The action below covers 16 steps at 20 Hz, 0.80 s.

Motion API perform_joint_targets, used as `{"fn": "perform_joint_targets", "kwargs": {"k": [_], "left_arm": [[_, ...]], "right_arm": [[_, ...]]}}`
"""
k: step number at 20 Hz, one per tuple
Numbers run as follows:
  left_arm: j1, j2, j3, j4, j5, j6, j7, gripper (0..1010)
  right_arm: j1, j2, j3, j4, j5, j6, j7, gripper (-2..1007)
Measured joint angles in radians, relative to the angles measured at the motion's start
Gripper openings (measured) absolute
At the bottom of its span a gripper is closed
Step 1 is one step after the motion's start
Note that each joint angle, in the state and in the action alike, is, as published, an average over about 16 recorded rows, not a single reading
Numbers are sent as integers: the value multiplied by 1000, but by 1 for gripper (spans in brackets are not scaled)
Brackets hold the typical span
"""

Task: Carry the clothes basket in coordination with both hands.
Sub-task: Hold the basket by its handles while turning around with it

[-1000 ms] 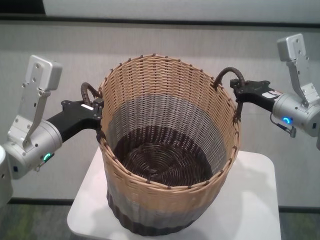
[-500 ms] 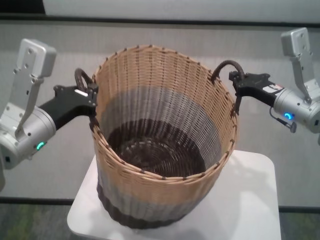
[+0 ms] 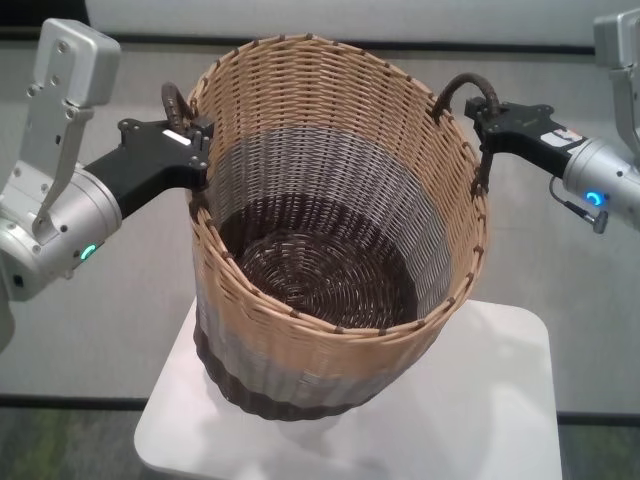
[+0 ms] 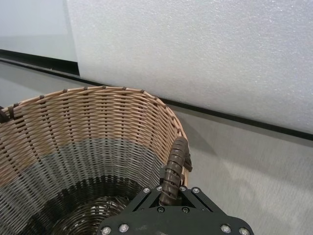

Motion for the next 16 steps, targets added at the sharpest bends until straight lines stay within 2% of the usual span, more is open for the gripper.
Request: {"fn": "perform_joint_targets", "kwargs": {"k": [8, 16], "left_arm": [[4, -26, -18, -6, -18, 6, -20, 1], [18, -34, -31, -9, -25, -4, -28, 1]], "right_arm": [[6, 12, -14, -14, 27, 8, 12, 19], [12, 20, -31, -7, 53, 10, 30, 19]]}}
